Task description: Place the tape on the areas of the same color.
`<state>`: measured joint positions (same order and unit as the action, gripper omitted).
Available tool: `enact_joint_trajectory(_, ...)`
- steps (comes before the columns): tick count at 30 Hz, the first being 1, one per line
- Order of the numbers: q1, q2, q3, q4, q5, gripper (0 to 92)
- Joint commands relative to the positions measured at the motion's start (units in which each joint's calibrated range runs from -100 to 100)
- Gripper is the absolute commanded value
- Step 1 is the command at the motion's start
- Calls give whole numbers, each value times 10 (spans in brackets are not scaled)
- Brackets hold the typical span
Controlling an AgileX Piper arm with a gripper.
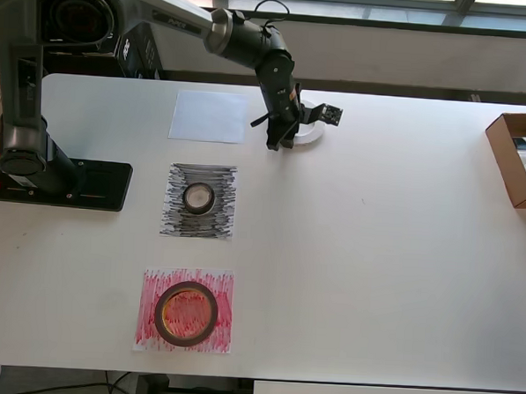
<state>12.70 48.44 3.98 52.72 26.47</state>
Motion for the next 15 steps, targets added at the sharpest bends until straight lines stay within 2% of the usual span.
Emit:
enact_joint_trajectory(1, -2, 1, -1, 2, -3, 457)
enact_joint_trajectory(15, -2, 1, 2, 2, -3, 457)
